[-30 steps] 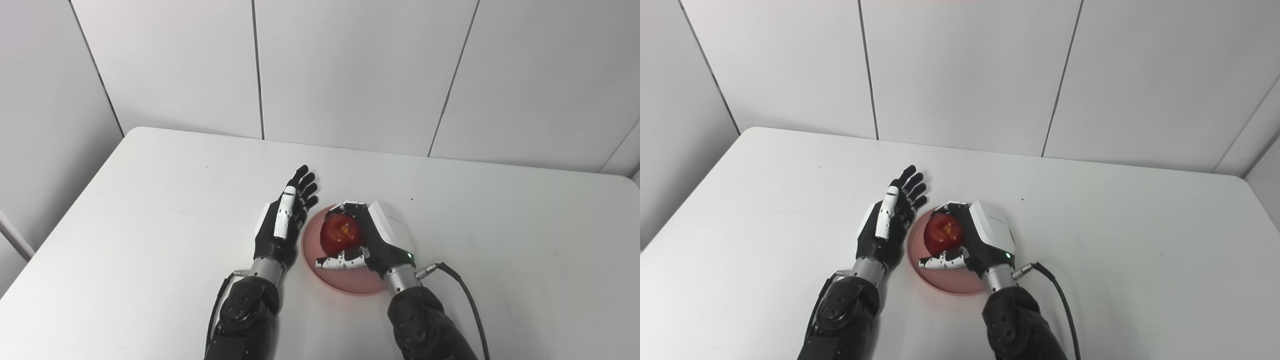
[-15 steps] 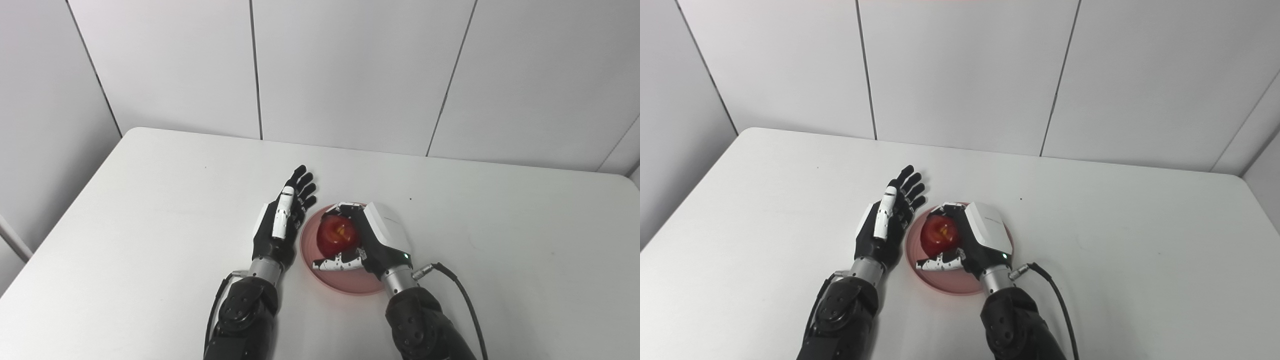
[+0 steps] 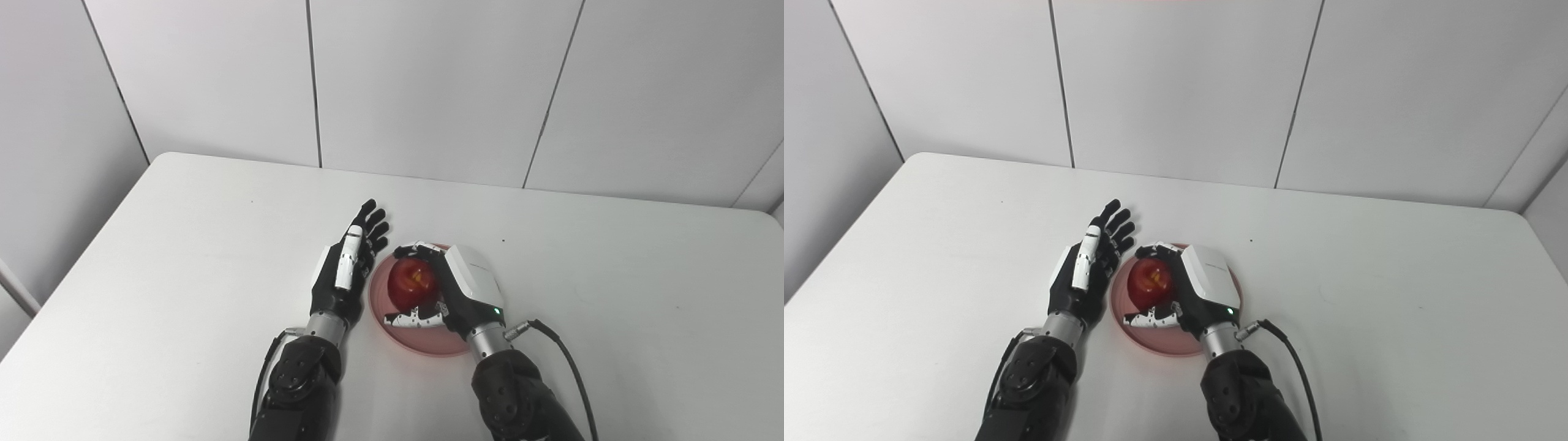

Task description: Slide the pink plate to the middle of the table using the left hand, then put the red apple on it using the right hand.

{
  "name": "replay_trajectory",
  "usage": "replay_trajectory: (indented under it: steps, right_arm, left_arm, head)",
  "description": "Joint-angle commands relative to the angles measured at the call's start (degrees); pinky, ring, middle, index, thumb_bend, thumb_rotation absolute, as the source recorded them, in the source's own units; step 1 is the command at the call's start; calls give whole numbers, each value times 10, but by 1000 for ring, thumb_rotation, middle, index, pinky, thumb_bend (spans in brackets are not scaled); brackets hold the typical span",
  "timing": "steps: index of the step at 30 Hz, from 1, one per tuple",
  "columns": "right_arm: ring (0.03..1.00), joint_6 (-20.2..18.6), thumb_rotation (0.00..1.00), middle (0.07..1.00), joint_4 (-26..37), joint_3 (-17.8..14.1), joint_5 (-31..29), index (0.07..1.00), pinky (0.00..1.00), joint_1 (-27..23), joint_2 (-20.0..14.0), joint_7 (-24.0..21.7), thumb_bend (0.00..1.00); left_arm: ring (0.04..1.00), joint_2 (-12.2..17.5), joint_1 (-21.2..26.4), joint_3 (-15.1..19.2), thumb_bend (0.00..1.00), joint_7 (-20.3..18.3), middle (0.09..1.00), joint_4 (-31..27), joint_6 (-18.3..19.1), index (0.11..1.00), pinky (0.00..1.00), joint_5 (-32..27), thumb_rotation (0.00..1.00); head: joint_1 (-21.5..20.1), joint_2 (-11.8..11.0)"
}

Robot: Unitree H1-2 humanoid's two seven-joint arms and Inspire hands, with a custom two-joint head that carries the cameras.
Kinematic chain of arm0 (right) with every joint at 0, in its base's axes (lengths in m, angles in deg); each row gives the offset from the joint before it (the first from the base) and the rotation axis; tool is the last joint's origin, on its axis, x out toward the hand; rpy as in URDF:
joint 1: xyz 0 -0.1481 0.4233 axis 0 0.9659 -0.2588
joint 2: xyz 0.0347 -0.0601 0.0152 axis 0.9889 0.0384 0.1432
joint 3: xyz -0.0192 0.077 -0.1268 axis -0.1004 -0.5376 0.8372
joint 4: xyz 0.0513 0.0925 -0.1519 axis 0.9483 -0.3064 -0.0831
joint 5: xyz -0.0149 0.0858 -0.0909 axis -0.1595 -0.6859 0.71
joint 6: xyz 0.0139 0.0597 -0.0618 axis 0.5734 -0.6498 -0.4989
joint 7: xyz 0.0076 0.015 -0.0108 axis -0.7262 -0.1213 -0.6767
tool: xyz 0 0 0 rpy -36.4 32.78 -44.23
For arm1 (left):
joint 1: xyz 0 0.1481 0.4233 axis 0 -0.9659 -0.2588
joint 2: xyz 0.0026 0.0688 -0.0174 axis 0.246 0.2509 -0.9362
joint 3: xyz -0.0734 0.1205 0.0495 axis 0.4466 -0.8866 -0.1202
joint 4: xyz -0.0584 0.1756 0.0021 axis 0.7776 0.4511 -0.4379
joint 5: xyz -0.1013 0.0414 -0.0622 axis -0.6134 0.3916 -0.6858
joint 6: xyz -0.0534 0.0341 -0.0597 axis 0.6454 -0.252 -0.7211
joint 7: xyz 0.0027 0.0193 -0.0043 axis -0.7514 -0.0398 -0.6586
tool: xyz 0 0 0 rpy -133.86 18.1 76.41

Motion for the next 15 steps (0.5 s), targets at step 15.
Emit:
replay_trajectory:
  steps: [15]
  right_arm:
    - [717,14,336,772,39,-9,3,791,629,-11,-4,-11,1000]
  left_arm:
    - [931,10,-28,1,362,-3,940,25,5,932,951,1,1000]
  head:
    - [-5,-1]
